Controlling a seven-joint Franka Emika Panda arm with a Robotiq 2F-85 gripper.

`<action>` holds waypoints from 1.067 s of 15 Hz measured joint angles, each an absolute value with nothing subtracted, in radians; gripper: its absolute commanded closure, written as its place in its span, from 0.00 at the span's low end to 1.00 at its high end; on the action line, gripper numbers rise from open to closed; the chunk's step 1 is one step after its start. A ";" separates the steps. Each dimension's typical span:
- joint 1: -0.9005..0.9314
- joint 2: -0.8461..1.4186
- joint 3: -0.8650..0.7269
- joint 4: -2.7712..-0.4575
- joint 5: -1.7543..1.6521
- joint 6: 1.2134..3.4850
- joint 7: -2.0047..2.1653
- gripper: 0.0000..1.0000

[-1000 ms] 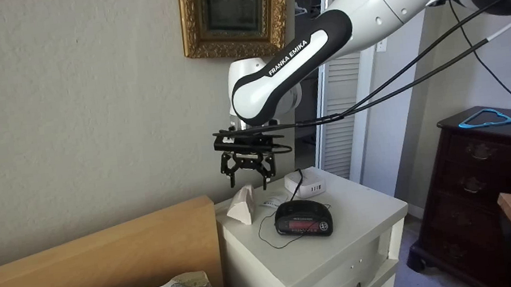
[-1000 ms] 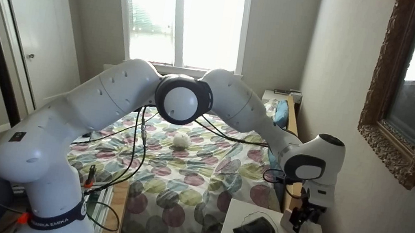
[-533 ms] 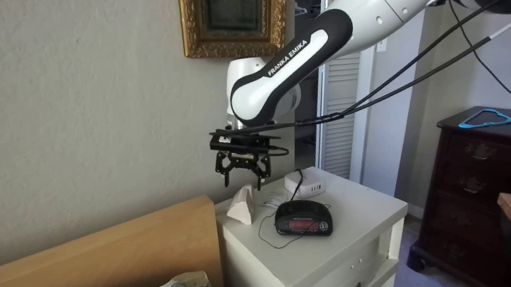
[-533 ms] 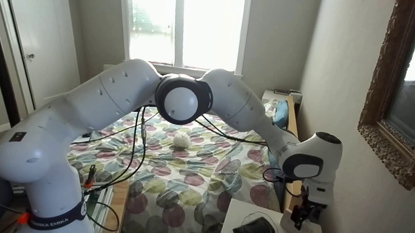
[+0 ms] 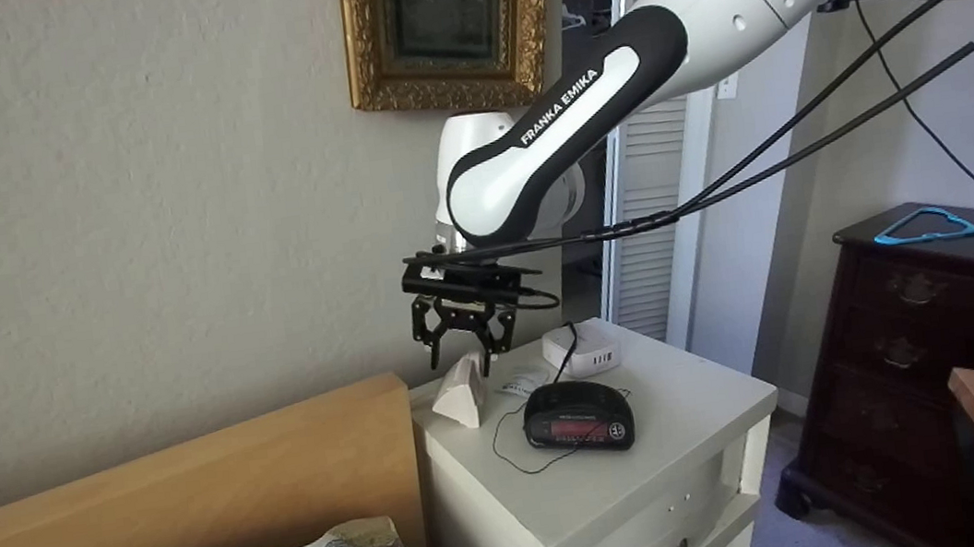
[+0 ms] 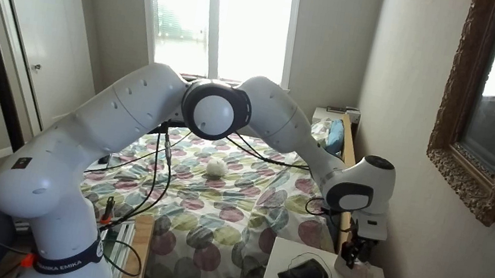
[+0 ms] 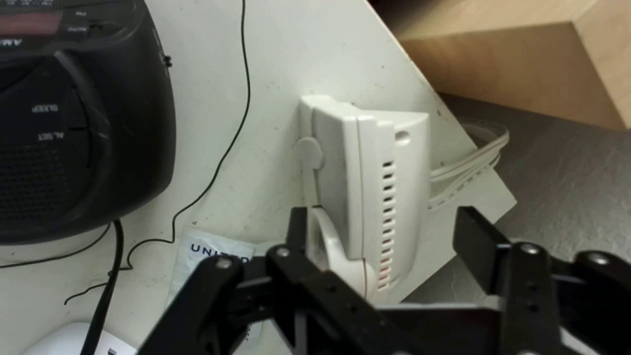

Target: Move the white object to the left

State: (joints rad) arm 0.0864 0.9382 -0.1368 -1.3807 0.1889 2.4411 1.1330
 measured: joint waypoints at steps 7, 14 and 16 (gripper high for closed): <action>0.089 0.900 -0.125 -1.444 0.189 2.478 1.127 0.87; 0.090 0.900 -0.130 -1.443 0.189 2.471 1.148 0.87; 0.090 0.908 -0.134 -1.425 0.189 2.454 1.167 0.87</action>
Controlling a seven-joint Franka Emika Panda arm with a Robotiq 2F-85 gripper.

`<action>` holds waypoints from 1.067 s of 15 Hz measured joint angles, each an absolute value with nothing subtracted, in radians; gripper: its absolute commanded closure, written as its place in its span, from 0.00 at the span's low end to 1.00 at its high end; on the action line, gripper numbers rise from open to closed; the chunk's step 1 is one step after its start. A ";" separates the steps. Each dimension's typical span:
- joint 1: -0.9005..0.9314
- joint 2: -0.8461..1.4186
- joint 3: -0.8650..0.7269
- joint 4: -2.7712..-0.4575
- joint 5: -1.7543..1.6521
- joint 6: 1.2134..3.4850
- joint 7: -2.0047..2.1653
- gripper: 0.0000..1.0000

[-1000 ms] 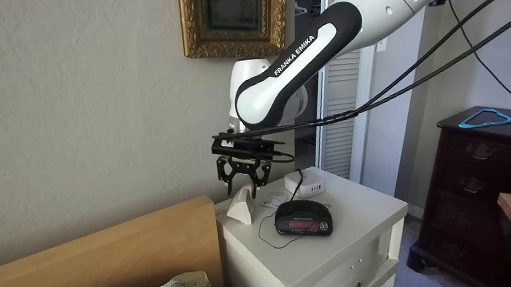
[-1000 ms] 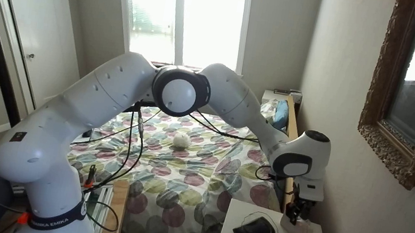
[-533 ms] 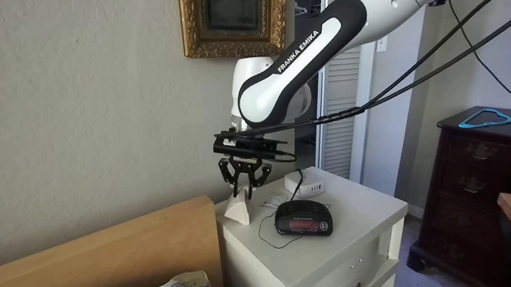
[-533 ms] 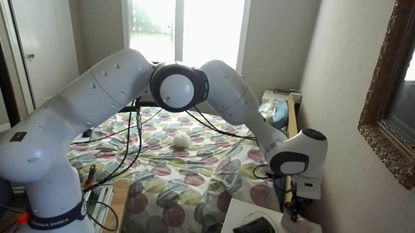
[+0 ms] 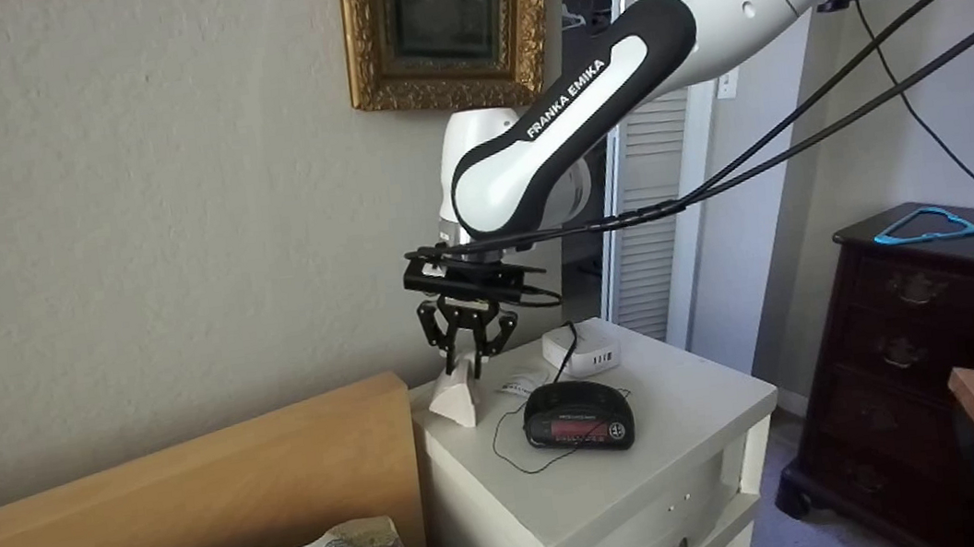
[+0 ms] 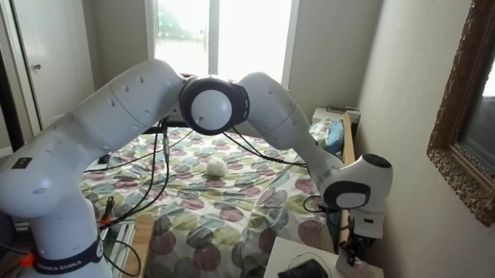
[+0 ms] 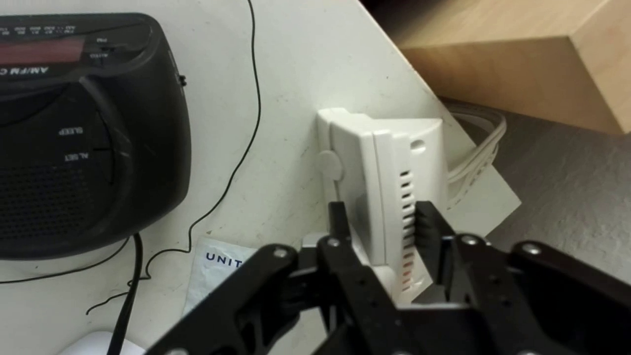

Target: Move the white object to the left

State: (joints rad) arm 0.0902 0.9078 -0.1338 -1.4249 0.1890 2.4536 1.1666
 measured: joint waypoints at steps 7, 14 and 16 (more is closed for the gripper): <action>0.090 0.961 -0.143 -1.313 0.189 2.362 1.208 0.87; 0.089 1.016 -0.152 -1.210 0.189 2.309 1.229 0.35; 0.087 1.028 -0.153 -1.190 0.189 2.295 1.232 0.23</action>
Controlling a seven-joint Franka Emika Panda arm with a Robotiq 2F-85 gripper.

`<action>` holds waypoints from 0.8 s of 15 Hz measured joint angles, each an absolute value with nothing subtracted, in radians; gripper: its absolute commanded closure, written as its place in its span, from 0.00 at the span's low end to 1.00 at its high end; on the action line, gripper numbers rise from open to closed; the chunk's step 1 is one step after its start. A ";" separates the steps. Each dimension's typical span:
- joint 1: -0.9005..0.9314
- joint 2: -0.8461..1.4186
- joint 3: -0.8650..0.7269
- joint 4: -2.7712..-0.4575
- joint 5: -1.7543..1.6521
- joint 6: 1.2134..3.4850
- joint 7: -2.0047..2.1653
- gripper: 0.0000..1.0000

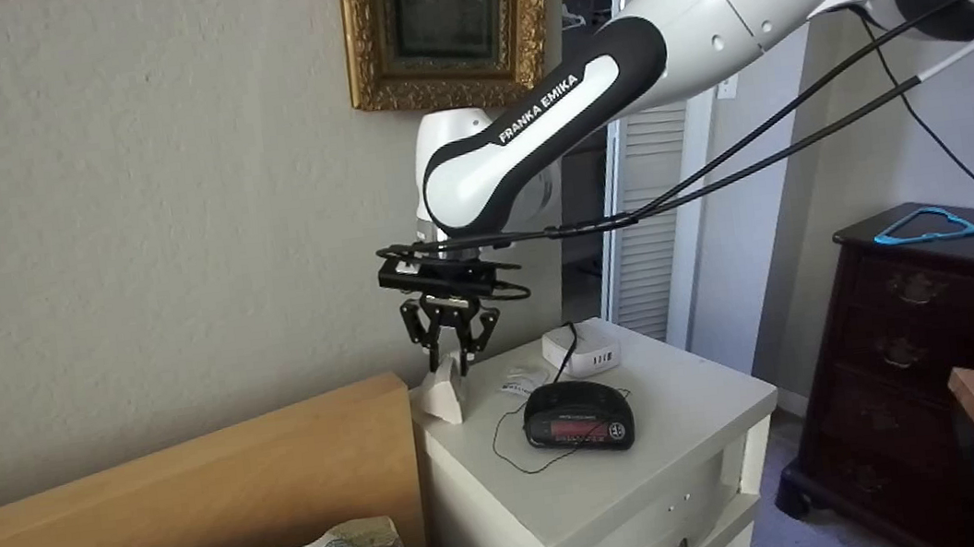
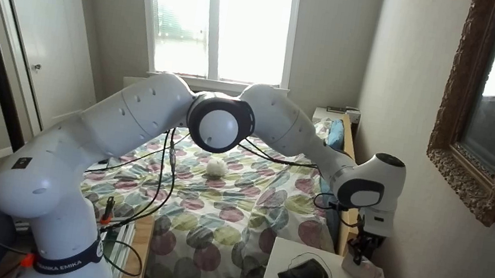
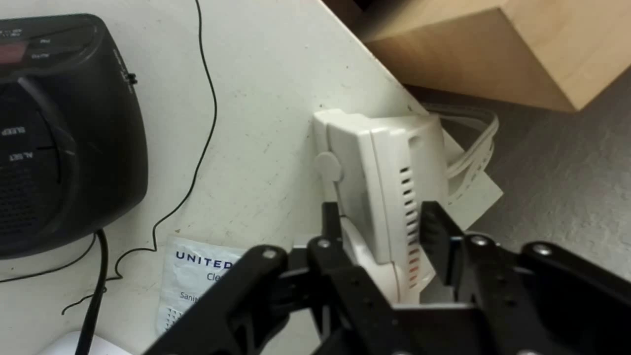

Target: Move the white object to the left

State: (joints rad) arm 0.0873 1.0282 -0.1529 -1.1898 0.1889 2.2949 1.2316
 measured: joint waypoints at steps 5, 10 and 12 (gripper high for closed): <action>0.084 1.050 -0.154 -1.162 0.189 2.287 1.234 0.00; 0.084 1.050 -0.157 -1.159 0.189 2.288 1.235 0.00; 0.085 1.049 -0.157 -1.159 0.189 2.297 1.235 0.00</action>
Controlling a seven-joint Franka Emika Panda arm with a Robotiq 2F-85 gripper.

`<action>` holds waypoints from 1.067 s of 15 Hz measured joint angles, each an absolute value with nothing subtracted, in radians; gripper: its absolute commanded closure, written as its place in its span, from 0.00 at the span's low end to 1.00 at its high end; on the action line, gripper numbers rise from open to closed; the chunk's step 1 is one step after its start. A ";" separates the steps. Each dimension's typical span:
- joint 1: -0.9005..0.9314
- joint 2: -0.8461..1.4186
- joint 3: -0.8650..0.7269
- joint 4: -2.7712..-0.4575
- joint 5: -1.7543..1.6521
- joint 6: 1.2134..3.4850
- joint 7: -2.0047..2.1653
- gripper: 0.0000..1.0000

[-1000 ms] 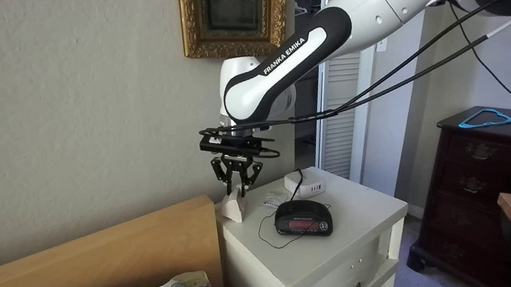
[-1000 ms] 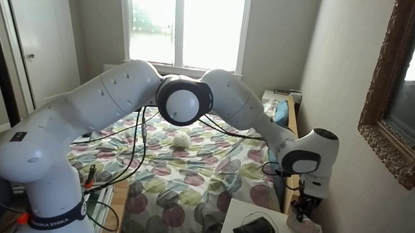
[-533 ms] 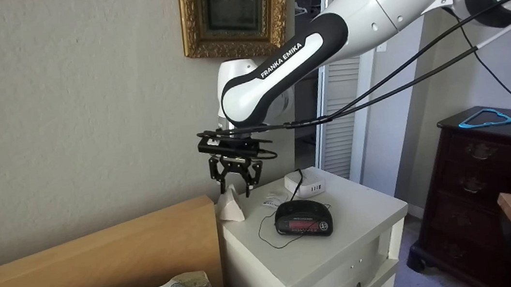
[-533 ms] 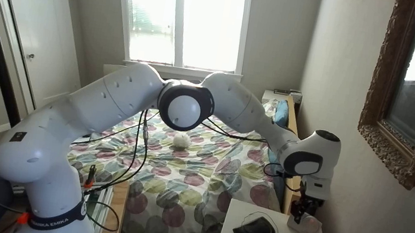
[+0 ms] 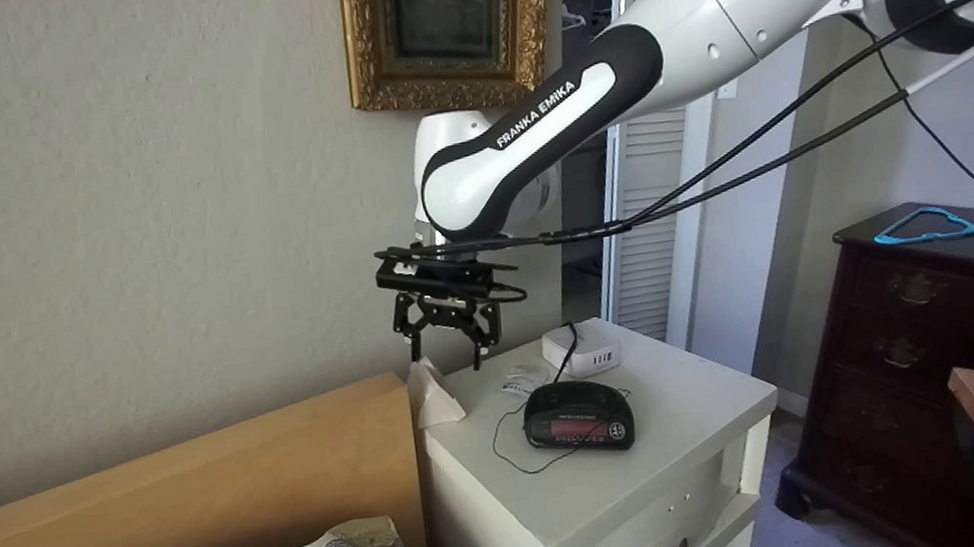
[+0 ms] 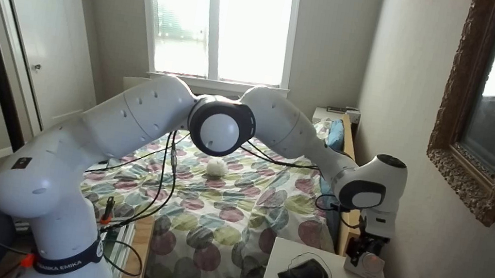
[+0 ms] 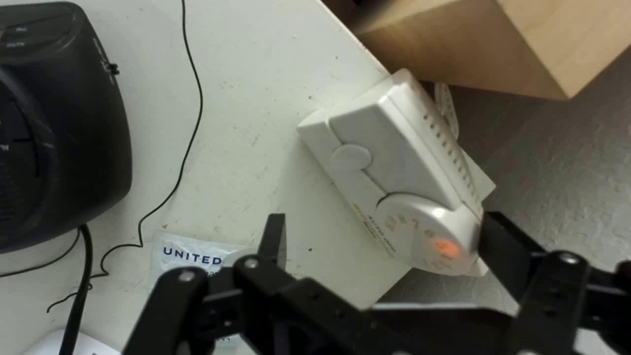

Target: Move the white object to the left

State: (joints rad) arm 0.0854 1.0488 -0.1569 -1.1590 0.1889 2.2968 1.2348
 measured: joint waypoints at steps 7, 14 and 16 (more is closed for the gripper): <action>0.089 1.008 -0.150 -1.244 0.189 2.416 1.216 0.00; 0.082 0.855 -0.148 -1.513 0.189 2.565 1.149 0.00; 0.069 0.795 -0.138 -1.606 0.191 2.604 1.100 0.00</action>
State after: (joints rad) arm 0.0692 0.7950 -0.1375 -1.6064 0.1908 2.6041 1.1002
